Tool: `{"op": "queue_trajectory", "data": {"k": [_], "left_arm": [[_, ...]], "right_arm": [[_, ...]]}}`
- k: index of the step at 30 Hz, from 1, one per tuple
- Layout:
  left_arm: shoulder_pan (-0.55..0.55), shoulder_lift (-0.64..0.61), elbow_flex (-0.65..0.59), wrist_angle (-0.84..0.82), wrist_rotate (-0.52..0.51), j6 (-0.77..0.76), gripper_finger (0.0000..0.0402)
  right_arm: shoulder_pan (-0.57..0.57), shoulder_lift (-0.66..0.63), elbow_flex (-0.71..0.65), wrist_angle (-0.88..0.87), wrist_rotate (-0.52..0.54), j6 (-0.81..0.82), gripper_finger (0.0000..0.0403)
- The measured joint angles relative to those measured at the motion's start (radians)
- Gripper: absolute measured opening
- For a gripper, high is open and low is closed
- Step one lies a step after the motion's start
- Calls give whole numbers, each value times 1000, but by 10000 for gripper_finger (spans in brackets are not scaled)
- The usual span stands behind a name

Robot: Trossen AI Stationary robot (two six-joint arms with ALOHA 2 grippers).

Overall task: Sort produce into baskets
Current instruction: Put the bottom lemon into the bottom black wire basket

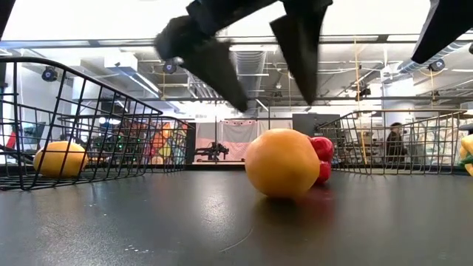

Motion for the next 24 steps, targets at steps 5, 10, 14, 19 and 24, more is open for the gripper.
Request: {"op": "queue_trajectory", "data": {"k": [5,10,14,19,24], "left_arm": [[-5,0,-3,6,-13,-152,345],[-7,11,-10,8,0,-277,345],[-15,37,-12,18,-4,-349,345],[-15,82,-12,56,28,-391,345],[-12,108,-13,85,33,-378,345]], "right_arm": [[0,-1,0,-10,0,-15,382],[0,-1,0,-14,-1,-22,382],[0,-1,0,-15,-1,-49,382],[-7,-2,0,-12,-2,-83,382],[-8,-2,0,-11,-1,-84,382]]}}
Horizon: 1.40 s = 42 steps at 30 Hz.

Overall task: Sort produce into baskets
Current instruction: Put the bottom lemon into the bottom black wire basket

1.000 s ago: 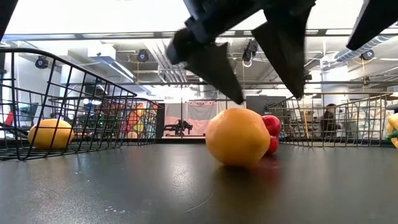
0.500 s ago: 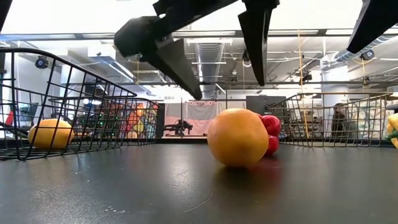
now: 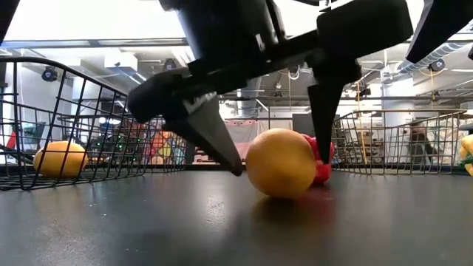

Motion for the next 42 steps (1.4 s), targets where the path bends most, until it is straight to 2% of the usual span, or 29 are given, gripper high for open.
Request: {"op": "queue_trajectory", "data": {"k": [5,12,17,22,26,37,42], "left_arm": [[8,21,0,12,-9,36,341],[34,21,-2,21,-97,94,294],[41,20,-2,23,-39,136,263],[38,20,-2,25,-35,129,246],[40,20,-2,24,-19,112,259],[16,17,38,4,9,96,330],[13,17,24,3,53,112,332]], "right_arm": [[-1,0,0,2,1,-1,382],[-7,0,0,3,1,-10,382],[-8,0,0,1,0,-10,382],[-10,0,0,0,0,-11,382],[-12,0,0,0,0,-17,382],[-12,0,0,0,0,-23,382],[-12,0,0,0,0,-14,382]]}}
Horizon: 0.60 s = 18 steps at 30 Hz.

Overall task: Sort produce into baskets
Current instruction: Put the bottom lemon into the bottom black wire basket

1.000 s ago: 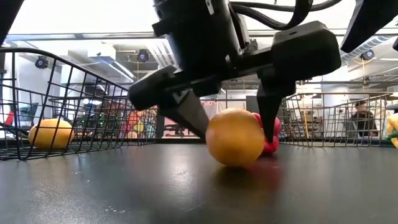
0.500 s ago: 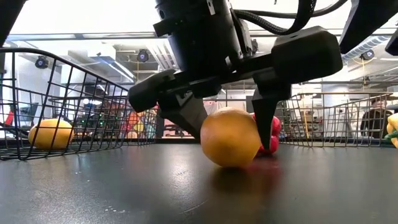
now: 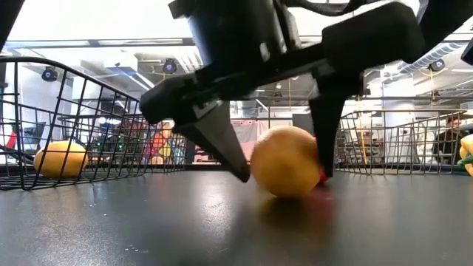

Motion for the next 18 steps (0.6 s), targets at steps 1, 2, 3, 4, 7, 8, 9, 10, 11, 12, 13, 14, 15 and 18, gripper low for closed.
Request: {"op": "queue_trajectory", "data": {"k": [1,2,3,4,7,8,9,10,11,12,13,14,15,18], "left_arm": [[0,0,-8,2,-3,-3,328],[0,0,-13,3,-10,-6,325],[0,1,-17,8,-18,-6,321],[0,2,-20,16,-29,-7,317],[1,2,-29,20,-35,-6,311],[1,3,-30,22,-35,-2,310],[1,3,-30,21,-35,2,310],[1,3,-30,22,-34,2,310],[1,3,-28,19,-31,3,310],[1,3,-27,18,-21,3,310],[1,3,-27,18,-11,7,310],[1,3,-26,17,-8,14,309],[1,3,-26,12,-8,20,306],[1,2,-26,-15,-6,20,277]], "right_arm": [[0,0,0,0,0,1,382],[0,0,0,0,0,1,382],[0,0,0,1,0,1,382],[0,0,0,1,0,1,382],[0,0,0,2,-1,5,382],[0,0,0,2,-1,5,382],[0,0,0,2,-1,5,382],[0,0,0,2,-1,5,382],[0,0,0,2,-1,5,382],[0,0,0,1,-1,5,382],[0,0,0,1,-1,5,382],[0,0,0,1,-1,4,382],[0,0,0,1,-1,1,382],[0,0,0,-1,-1,-2,382]]}}
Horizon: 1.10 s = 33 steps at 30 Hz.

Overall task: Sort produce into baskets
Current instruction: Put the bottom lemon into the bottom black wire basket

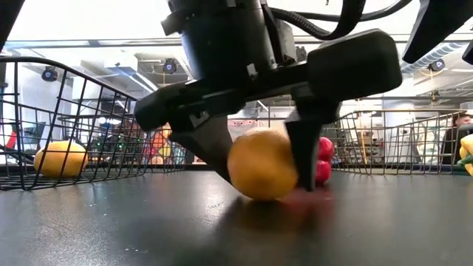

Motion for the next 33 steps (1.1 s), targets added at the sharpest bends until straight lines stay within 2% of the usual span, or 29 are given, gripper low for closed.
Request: {"op": "queue_trajectory", "data": {"k": [4,9,12,21,25,30,33], "left_arm": [[1,-4,1,-42,25,-7,234],[1,-19,1,-60,47,14,233],[-8,-68,1,-90,-6,27,233],[-2,-286,-2,-560,-211,-24,235],[19,-444,-105,-517,-242,121,235],[65,-677,-352,-514,-265,45,235],[101,-800,-527,-543,-235,-56,235]], "right_arm": [[0,0,0,0,0,-13,382],[0,-5,0,-6,-22,-36,382],[-1,-15,1,-11,-28,-58,382],[0,-56,1,-19,-6,-87,382],[0,-59,-2,-32,1,-88,382],[0,-59,-16,-36,0,-82,382],[0,-58,-28,-34,-5,-80,382]]}}
